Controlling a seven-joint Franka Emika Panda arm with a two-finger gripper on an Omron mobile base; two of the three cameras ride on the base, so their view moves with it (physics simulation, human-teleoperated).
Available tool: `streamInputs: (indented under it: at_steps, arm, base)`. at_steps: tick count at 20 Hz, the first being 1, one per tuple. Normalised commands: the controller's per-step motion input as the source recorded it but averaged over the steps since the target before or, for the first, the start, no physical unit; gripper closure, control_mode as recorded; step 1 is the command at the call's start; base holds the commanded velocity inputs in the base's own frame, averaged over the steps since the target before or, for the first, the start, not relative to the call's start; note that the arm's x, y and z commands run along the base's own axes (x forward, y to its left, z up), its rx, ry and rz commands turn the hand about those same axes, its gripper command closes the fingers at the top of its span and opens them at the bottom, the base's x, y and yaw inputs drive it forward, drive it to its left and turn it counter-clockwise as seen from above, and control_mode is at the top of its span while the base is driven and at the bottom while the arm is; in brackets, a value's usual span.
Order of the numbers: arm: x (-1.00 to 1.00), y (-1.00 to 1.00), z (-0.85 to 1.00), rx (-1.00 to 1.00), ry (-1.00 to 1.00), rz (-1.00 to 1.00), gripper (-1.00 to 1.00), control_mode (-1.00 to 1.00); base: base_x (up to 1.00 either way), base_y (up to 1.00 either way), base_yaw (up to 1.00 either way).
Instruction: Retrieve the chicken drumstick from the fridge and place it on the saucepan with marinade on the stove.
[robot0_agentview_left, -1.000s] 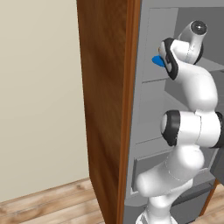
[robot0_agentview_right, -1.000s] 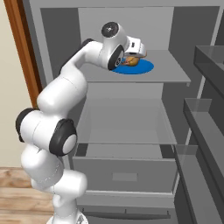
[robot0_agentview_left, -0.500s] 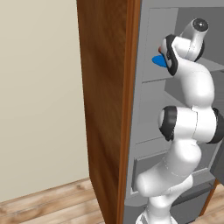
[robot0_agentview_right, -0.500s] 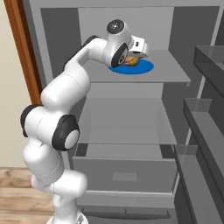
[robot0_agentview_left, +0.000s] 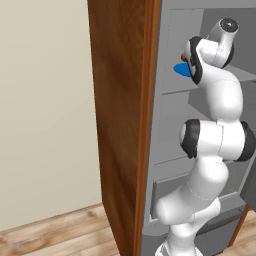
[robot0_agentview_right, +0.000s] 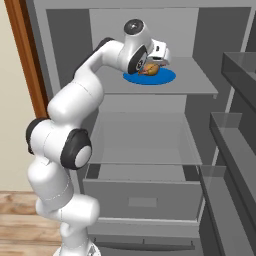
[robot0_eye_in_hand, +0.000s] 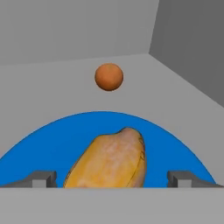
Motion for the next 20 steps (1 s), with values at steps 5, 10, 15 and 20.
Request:
streamInputs:
  at_steps: [5, 10, 15, 20]
  arm:
    - [0.04, 0.0, -0.13, 0.0, 0.0, 0.0, -1.0, -1.0]
    - [0.0, 0.0, -0.11, 0.0, 0.0, 0.0, -1.0, -1.0]
    - [0.06, 0.0, -0.08, 0.0, 0.0, 0.0, -1.0, -1.0]
    - [0.14, 0.0, -0.08, 0.0, 0.0, 0.0, -1.0, -1.0]
  base:
    - [0.0, 0.0, 0.0]
    - [0.0, 0.0, 0.0]
    - [0.0, 0.0, 0.0]
    - [0.0, 0.0, 0.0]
